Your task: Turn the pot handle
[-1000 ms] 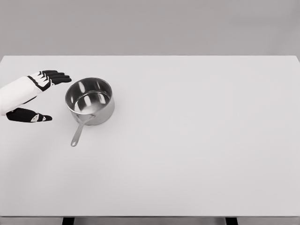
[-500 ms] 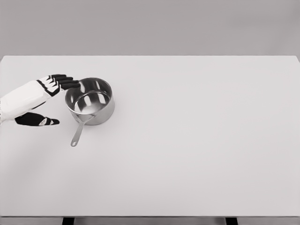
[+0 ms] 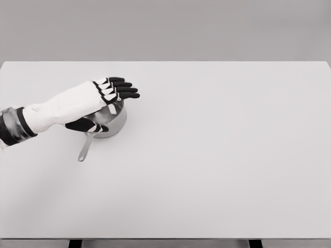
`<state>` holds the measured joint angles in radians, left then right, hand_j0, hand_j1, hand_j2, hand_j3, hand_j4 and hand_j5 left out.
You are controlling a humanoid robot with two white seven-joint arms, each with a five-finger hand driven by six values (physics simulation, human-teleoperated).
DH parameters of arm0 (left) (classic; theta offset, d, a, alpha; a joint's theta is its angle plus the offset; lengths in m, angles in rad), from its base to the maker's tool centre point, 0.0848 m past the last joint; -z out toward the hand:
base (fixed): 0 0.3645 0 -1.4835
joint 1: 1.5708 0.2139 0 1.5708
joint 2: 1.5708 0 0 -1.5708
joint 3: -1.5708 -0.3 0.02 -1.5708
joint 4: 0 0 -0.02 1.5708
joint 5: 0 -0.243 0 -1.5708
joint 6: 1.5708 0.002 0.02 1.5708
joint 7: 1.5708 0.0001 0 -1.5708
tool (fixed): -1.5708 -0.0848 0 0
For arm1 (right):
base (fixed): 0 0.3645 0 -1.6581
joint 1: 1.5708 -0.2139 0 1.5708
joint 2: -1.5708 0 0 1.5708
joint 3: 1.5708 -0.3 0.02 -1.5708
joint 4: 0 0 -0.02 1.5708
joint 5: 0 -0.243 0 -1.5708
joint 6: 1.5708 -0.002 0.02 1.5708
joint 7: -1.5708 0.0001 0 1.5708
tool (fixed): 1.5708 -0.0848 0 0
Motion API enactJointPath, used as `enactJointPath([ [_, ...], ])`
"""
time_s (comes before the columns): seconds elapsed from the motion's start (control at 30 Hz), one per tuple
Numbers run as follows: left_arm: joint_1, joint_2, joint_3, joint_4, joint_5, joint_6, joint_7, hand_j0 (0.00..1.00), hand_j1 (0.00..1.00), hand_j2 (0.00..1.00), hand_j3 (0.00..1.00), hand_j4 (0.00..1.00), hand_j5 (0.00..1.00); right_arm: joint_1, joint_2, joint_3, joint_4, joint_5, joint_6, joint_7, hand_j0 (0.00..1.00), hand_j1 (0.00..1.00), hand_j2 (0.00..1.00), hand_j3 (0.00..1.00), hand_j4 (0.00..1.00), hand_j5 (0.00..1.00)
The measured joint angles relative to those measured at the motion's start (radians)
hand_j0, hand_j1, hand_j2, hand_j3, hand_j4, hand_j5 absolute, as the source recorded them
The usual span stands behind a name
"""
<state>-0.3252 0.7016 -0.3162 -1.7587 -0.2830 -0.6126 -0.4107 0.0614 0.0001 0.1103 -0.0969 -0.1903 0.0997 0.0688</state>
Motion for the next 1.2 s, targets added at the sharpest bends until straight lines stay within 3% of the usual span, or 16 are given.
enactJointPath([
  [0.13, -0.002, -0.017, -0.042, 0.003, -0.051, 0.0, -0.008, 1.0, 1.0, 1.0, 1.0, 1.0, 1.0, 0.0, 0.0, 0.0, 0.0, 0.0, 0.0, 0.0, 1.0, 1.0, 1.0, 1.0, 1.0, 1.0],
  [0.33, 0.008, -0.052, -0.054, 0.073, -0.102, 0.0, -0.029, 1.0, 1.0, 1.0, 1.0, 1.0, 1.0, 0.0, 0.0, 0.0, 0.0, 0.0, 0.0, 0.0, 1.0, 1.0, 1.0, 1.0, 1.0, 1.0],
  [0.6, 0.018, -0.077, -0.064, 0.082, -0.199, -0.001, -0.064, 1.0, 1.0, 1.0, 1.0, 1.0, 1.0, 0.0, 0.0, 0.0, 0.0, 0.0, 0.0, 0.0, 1.0, 1.0, 1.0, 1.0, 1.0, 1.0],
  [0.8, 0.029, -0.068, -0.066, 0.082, -0.213, -0.001, -0.067, 1.0, 1.0, 1.0, 1.0, 1.0, 1.0, 0.0, 0.0, 0.0, 0.0, 0.0, 0.0, 0.0, 1.0, 1.0, 1.0, 1.0, 1.0, 1.0],
  [1.2, 0.049, 0.036, -0.056, 0.078, -0.211, 0.0, -0.065, 1.0, 1.0, 1.0, 1.0, 1.0, 1.0, 0.0, 0.0, 0.0, 0.0, 0.0, 0.0, 0.0, 1.0, 1.0, 1.0, 1.0, 1.0, 1.0],
])
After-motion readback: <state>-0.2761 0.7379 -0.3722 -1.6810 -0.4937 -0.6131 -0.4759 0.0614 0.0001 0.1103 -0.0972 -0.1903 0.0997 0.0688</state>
